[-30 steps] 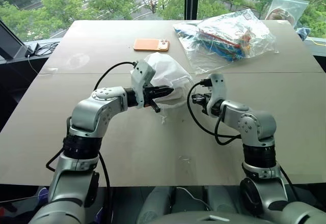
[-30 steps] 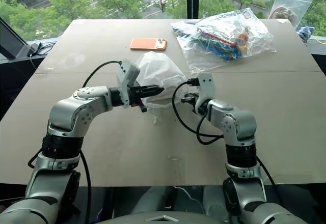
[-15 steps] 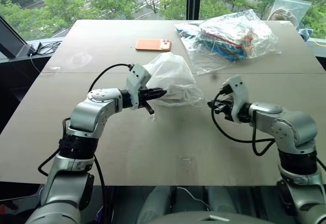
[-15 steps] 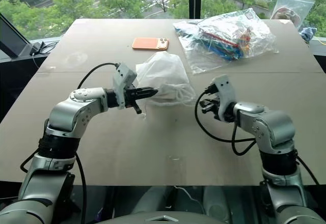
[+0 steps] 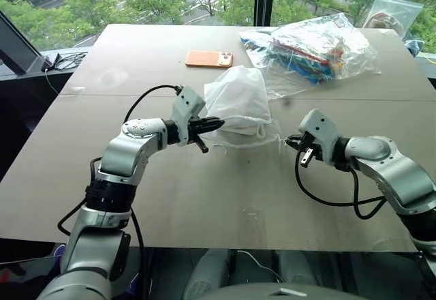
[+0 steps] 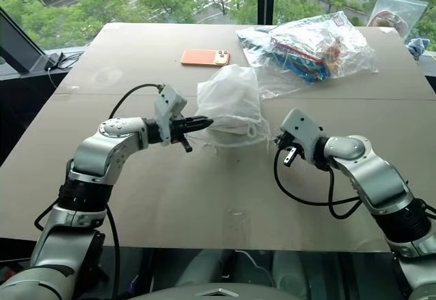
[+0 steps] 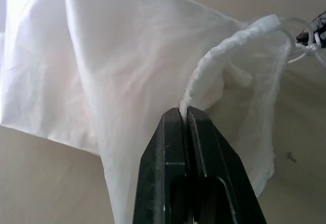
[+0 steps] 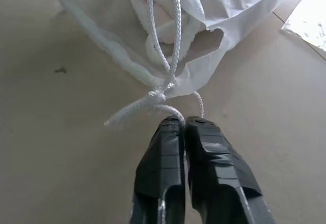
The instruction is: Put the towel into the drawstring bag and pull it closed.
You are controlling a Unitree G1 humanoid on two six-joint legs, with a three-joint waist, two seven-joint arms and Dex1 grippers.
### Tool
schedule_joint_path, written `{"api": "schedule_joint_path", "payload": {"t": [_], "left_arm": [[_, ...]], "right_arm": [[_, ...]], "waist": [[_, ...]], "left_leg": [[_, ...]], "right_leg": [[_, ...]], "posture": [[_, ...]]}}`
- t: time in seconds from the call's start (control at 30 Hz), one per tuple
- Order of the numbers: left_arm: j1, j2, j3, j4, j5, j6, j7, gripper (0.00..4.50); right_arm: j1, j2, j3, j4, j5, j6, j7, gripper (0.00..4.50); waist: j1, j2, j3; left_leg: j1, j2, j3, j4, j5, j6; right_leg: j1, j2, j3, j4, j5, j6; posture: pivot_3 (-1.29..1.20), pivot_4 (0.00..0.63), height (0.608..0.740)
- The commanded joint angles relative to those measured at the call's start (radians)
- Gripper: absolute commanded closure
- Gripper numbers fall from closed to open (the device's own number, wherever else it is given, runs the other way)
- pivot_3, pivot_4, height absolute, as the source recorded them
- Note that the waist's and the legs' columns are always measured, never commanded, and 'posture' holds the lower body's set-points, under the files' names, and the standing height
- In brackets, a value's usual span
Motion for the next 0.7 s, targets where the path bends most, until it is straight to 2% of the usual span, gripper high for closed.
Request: {"api": "schedule_joint_path", "payload": {"t": [0.03, 0.07, 0.1, 0.23, 0.37, 0.57, 0.7], "left_arm": [[0.004, 0.013, 0.062, -0.057, -0.055, 0.000, -0.028, 4.50], [0.010, 0.019, 0.065, -0.059, -0.058, 0.004, -0.033, 4.50], [0.013, 0.022, 0.067, -0.060, -0.060, 0.011, -0.034, 4.50], [0.014, 0.022, 0.065, -0.062, -0.059, 0.011, -0.028, 4.50], [0.014, 0.022, 0.056, -0.065, -0.051, 0.005, -0.031, 4.50], [0.012, 0.028, 0.054, -0.065, -0.050, 0.004, -0.038, 4.50], [0.012, 0.032, 0.052, -0.062, -0.048, 0.000, -0.042, 4.50]], "right_arm": [[0.037, 0.041, -0.116, -0.042, 0.057, 0.078, -0.044, 2.66], [0.054, 0.044, -0.129, -0.059, 0.080, 0.100, -0.036, 2.14], [0.070, 0.052, -0.139, -0.075, 0.102, 0.113, -0.028, 1.82], [0.078, 0.126, -0.152, -0.058, 0.089, 0.133, -0.105, 1.82], [0.066, 0.205, -0.173, -0.086, 0.156, 0.198, -0.127, 1.82], [0.046, 0.262, -0.123, -0.088, 0.125, 0.193, -0.185, 1.82], [0.029, 0.303, -0.150, -0.090, 0.157, 0.220, -0.203, 1.82]], "waist": [[0.001, 0.000, 0.000], [0.000, 0.000, 0.000], [0.000, 0.000, 0.000], [-0.006, 0.000, 0.000], [-0.004, 0.000, 0.000], [-0.005, 0.000, 0.000], [-0.005, 0.000, 0.000]], "left_leg": [[0.000, 0.000, -0.001, 0.000, 0.000, 0.000], [0.000, 0.000, -0.001, 0.000, 0.000, 0.000], [0.000, 0.000, 0.000, 0.000, 0.000, 0.000], [0.000, 0.000, 0.000, 0.000, 0.000, 0.000], [0.000, 0.000, 0.000, 0.000, 0.000, 0.000], [0.000, 0.000, 0.000, 0.000, 0.000, 0.000], [0.000, 0.000, 0.000, 0.000, 0.000, 0.000]], "right_leg": [[0.000, 0.000, 0.000, 0.000, 0.000, 0.000], [0.000, 0.000, 0.000, 0.000, 0.000, 0.000], [0.000, 0.000, 0.000, 0.000, 0.000, 0.000], [0.000, 0.000, 0.000, 0.001, 0.000, 0.000], [0.000, 0.000, 0.000, 0.000, 0.000, 0.000], [0.000, 0.000, 0.000, 0.001, 0.000, 0.000], [0.000, 0.000, 0.000, 0.001, 0.000, 0.000]], "posture": [[0.00, 0.150, 0.740], [0.00, 0.150, 0.740], [0.00, 0.150, 0.740], [0.00, 0.150, 0.740], [0.00, 0.150, 0.740], [0.00, 0.150, 0.740], [0.00, 0.150, 0.740]]}}
